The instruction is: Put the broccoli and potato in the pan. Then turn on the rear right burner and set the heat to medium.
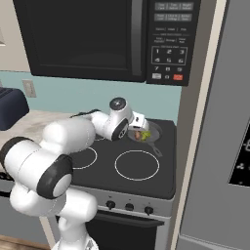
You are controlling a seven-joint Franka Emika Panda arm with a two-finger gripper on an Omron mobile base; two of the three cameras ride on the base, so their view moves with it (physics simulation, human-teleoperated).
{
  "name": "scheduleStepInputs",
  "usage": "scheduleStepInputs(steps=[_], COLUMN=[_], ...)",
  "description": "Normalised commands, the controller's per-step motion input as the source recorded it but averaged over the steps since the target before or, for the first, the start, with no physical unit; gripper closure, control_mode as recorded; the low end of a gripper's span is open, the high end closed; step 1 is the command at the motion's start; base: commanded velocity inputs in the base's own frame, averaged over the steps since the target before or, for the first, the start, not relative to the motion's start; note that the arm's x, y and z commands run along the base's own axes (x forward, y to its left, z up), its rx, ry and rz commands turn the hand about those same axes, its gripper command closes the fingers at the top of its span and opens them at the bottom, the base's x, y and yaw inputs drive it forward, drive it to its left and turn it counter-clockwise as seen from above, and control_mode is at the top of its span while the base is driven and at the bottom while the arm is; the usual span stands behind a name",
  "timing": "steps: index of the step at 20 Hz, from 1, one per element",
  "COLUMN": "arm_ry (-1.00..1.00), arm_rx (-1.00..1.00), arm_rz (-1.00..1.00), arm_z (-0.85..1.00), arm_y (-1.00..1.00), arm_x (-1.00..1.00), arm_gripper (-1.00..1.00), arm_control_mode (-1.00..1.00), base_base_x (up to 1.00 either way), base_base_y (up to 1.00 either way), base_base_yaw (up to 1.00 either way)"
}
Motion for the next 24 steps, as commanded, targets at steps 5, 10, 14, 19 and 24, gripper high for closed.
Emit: scheduleStepInputs(steps=[5,10,14,19,24], arm_ry=[-0.06,-0.06,-0.06,-0.04,-0.08], arm_rx=[0.0,0.0,0.0,0.0,0.0], arm_rz=[0.07,0.07,0.05,0.01,0.0], arm_z=[0.37,0.35,0.28,0.03,0.0], arm_y=[0.0,0.0,0.0,-0.05,-0.14], arm_x=[-0.32,-0.35,-0.45,-0.35,-0.36], arm_gripper=[-1.0,-1.0,-1.0,-1.0,-1.0], arm_control_mode=[-1.0,-1.0,-1.0,-1.0,-1.0], base_base_x=[0.0,0.0,0.0,0.0,0.0], base_base_y=[0.0,0.0,0.0,0.0,0.0], base_base_yaw=[0.0,0.0,0.0,0.0,0.0])
